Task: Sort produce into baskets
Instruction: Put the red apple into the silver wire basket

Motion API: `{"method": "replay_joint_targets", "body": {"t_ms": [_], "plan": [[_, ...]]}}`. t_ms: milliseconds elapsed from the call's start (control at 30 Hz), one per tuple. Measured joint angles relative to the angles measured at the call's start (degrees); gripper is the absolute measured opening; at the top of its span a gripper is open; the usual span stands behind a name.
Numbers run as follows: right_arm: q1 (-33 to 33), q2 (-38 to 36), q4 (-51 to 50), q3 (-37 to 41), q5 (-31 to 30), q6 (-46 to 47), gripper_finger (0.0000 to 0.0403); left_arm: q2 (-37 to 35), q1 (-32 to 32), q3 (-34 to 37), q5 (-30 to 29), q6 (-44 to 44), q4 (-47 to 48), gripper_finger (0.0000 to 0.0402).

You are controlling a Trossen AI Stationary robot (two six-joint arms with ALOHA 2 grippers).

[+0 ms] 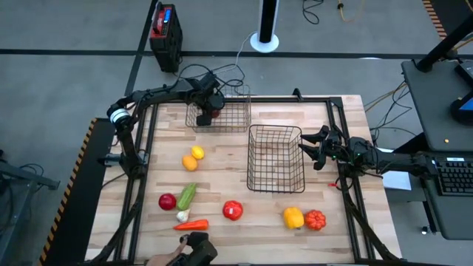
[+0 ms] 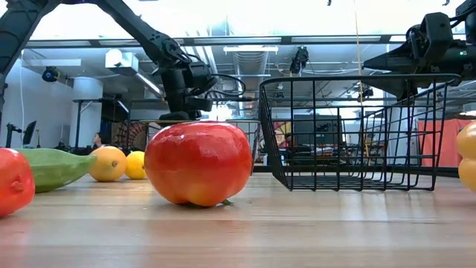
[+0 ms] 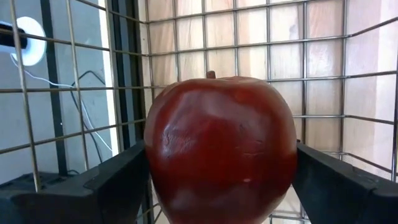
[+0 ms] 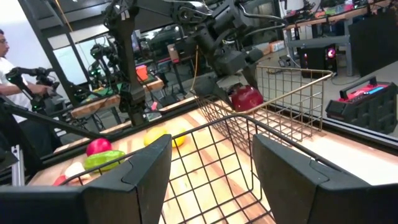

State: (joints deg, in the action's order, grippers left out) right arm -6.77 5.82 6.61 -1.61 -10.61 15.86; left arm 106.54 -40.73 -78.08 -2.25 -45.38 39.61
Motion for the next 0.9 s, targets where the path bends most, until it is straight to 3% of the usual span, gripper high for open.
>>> {"method": "replay_joint_targets", "body": {"t_ms": [900], "plan": [[0.0, 0.0, -0.5, 0.0, 0.0, 0.0, 0.0215, 3.8, -0.2, 0.0, -0.2, -0.9, -0.6, 0.0332]]}}
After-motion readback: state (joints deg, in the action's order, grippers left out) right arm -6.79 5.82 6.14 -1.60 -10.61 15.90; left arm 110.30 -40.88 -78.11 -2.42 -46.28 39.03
